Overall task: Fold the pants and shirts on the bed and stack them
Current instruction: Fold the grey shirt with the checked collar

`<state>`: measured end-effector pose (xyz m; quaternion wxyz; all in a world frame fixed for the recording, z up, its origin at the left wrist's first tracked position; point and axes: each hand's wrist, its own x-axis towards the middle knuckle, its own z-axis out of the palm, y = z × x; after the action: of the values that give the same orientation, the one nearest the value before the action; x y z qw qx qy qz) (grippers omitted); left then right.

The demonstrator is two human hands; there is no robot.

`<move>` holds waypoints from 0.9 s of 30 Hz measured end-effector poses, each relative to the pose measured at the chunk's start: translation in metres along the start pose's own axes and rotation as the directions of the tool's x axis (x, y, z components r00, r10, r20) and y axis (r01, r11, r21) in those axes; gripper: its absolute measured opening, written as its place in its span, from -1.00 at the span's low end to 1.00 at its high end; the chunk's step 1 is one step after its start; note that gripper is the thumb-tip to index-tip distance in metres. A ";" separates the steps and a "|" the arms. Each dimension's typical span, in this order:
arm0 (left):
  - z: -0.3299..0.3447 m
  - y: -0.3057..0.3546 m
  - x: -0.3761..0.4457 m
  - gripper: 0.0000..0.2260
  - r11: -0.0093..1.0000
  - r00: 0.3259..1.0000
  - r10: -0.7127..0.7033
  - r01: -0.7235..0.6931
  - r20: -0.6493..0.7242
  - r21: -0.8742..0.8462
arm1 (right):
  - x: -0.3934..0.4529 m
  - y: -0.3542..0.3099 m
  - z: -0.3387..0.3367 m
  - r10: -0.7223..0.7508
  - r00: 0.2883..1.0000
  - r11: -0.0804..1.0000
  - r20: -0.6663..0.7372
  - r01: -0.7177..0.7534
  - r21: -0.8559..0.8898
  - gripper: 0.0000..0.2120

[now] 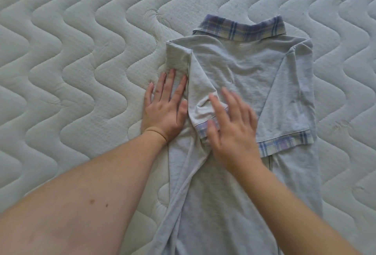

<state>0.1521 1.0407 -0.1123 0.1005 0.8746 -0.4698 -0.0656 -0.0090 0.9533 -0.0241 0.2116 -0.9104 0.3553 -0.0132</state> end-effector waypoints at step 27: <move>-0.005 0.005 0.000 -0.33 0.999 0.999 -0.034 0.033 0.007 0.038 | -0.052 0.021 -0.019 0.037 0.995 0.944 0.095 -0.004 -0.329 -0.73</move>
<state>0.1489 1.0386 -0.1062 0.0808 0.8838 -0.4567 -0.0616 -0.0652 0.9662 -0.0086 0.0745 -0.9287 0.3509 0.0939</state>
